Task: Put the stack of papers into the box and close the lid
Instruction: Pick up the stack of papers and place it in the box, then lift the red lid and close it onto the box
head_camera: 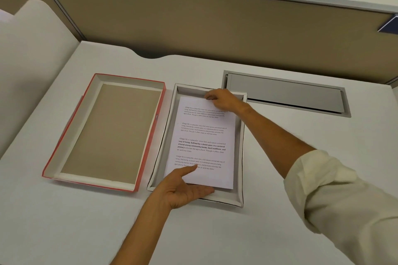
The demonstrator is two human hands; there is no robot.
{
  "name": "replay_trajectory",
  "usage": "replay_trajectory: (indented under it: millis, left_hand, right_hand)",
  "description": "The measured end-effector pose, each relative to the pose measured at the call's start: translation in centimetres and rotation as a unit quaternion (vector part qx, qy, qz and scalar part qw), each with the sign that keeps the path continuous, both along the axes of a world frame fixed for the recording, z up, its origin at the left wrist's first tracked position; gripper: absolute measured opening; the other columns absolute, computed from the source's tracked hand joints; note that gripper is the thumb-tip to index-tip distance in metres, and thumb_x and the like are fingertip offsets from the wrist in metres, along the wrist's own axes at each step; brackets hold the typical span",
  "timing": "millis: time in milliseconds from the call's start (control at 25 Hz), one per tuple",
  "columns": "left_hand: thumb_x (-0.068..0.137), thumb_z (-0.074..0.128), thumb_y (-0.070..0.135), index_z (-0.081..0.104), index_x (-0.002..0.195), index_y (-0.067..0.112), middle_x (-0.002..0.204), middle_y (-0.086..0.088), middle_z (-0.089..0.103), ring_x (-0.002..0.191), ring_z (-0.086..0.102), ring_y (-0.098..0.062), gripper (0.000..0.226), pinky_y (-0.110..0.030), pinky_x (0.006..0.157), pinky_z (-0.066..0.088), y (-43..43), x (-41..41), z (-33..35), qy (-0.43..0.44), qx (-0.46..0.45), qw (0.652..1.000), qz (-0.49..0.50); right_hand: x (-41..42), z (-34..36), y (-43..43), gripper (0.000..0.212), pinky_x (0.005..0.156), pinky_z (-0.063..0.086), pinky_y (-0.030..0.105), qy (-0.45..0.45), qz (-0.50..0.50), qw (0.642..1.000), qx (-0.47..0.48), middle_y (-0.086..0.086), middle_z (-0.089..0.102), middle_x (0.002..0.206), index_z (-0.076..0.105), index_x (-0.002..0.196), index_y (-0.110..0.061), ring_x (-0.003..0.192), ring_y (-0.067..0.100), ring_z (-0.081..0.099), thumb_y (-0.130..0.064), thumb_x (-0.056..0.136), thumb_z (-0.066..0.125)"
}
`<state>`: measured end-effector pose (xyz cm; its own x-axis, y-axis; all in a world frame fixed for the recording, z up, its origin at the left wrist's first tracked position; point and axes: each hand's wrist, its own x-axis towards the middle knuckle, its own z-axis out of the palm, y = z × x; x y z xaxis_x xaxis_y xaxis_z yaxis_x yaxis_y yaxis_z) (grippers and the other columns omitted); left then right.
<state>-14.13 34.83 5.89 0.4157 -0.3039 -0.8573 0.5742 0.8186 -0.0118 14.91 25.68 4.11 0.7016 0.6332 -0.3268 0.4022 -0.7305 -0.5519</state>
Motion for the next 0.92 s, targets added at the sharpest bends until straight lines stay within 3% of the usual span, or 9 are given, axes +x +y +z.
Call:
replay_trajectory:
  millis: [120, 240, 320, 440, 480, 560, 680, 840, 920]
  left_hand:
    - [0.087, 0.072, 0.017, 0.046, 0.126, -0.004, 0.126, -0.039, 0.059, 0.113, 0.062, -0.052, 0.051, -0.052, 0.095, 0.055, 2.7, -0.6, 1.4, -0.072, 0.047, 0.992, -0.095]
    - [0.084, 0.069, 0.014, 0.058, 0.113, -0.005, 0.117, -0.033, 0.067, 0.097, 0.073, -0.039, 0.036, -0.036, 0.074, 0.063, 8.2, 0.1, 2.5, -0.166, 0.291, 0.937, -0.101]
    - [0.087, 0.066, 0.003, 0.063, 0.109, -0.004, 0.113, -0.031, 0.069, 0.086, 0.075, -0.035, 0.023, -0.038, 0.075, 0.063, 13.0, 0.8, 3.0, -0.166, 0.496, 0.850, -0.064]
    - [0.086, 0.069, 0.006, 0.066, 0.113, 0.001, 0.113, -0.024, 0.070, 0.100, 0.068, -0.040, 0.028, -0.051, 0.095, 0.054, 21.0, 1.0, 2.4, -0.062, 0.750, 0.647, -0.123]
    - [0.086, 0.070, 0.006, 0.064, 0.117, 0.001, 0.117, -0.023, 0.068, 0.106, 0.066, -0.041, 0.032, -0.051, 0.098, 0.051, 23.6, 0.8, 1.8, -0.020, 0.796, 0.586, -0.153]
    - [0.084, 0.071, 0.005, 0.056, 0.128, 0.000, 0.126, -0.027, 0.060, 0.112, 0.060, -0.046, 0.047, -0.054, 0.097, 0.050, 27.8, 0.2, 0.5, 0.051, 0.830, 0.516, -0.207]
    - [0.082, 0.076, 0.010, 0.052, 0.130, -0.004, 0.126, -0.033, 0.054, 0.113, 0.055, -0.052, 0.056, -0.059, 0.093, 0.049, 31.2, -0.7, -1.3, 0.125, 0.818, 0.481, -0.289]
    - [0.089, 0.067, 0.012, 0.053, 0.116, -0.009, 0.114, -0.033, 0.060, 0.103, 0.060, -0.050, 0.037, -0.055, 0.085, 0.052, 32.4, -1.7, -2.9, 0.108, 0.791, 0.494, -0.345]
    - [0.093, 0.060, 0.008, 0.051, 0.113, -0.007, 0.112, -0.032, 0.061, 0.099, 0.061, -0.048, 0.027, -0.054, 0.083, 0.052, 32.5, -1.8, -3.2, 0.100, 0.798, 0.484, -0.346]
  right_hand:
    - [-0.9, 0.9, 0.5, 0.048, 0.109, 0.043, 0.036, -0.038, -0.035, 0.997, 0.053, 0.011, 0.058, 0.137, 0.053, 0.136, -0.010, 0.127, 0.026, 0.054, 0.007, 0.092, 0.042]
    - [-3.9, 1.9, 2.6, 0.050, 0.098, 0.047, 0.022, 0.029, -0.117, 0.977, 0.174, 0.012, 0.062, 0.128, 0.053, 0.134, -0.005, 0.116, 0.022, 0.058, 0.013, 0.089, 0.042]
    - [-7.5, 2.1, 4.7, 0.049, 0.095, 0.048, 0.021, 0.113, -0.154, 0.958, 0.216, 0.011, 0.061, 0.125, 0.051, 0.134, -0.003, 0.111, 0.022, 0.059, 0.012, 0.088, 0.046]
    - [-14.1, 1.7, 7.4, 0.057, 0.107, 0.045, 0.035, 0.236, -0.185, 0.922, 0.243, 0.012, 0.056, 0.135, 0.044, 0.139, -0.005, 0.121, 0.023, 0.056, 0.006, 0.085, 0.059]
    - [-16.2, 1.5, 8.2, 0.061, 0.107, 0.045, 0.034, 0.272, -0.197, 0.905, 0.260, 0.012, 0.055, 0.136, 0.043, 0.140, -0.005, 0.122, 0.023, 0.055, 0.004, 0.083, 0.064]
    - [-19.4, 1.0, 9.7, 0.064, 0.096, 0.050, 0.022, 0.325, -0.222, 0.871, 0.294, 0.008, 0.057, 0.129, 0.043, 0.138, -0.002, 0.114, 0.016, 0.057, 0.004, 0.079, 0.069]
    - [-22.1, 0.3, 12.0, 0.044, 0.066, 0.047, 0.008, 0.320, -0.245, 0.874, 0.272, -0.006, 0.055, 0.096, 0.053, 0.118, -0.007, 0.090, 0.009, 0.054, 0.002, 0.079, 0.069]
    - [-22.9, -0.9, 13.9, 0.019, 0.058, 0.043, 0.022, 0.292, -0.285, 0.900, 0.151, 0.001, 0.050, 0.084, 0.046, 0.083, -0.011, 0.074, 0.013, 0.051, 0.001, 0.081, 0.060]
    - [-22.9, -1.3, 14.4, 0.014, 0.064, 0.052, 0.027, 0.300, -0.294, 0.895, 0.149, 0.008, 0.062, 0.093, 0.055, 0.093, -0.003, 0.083, 0.020, 0.062, 0.005, 0.080, 0.056]
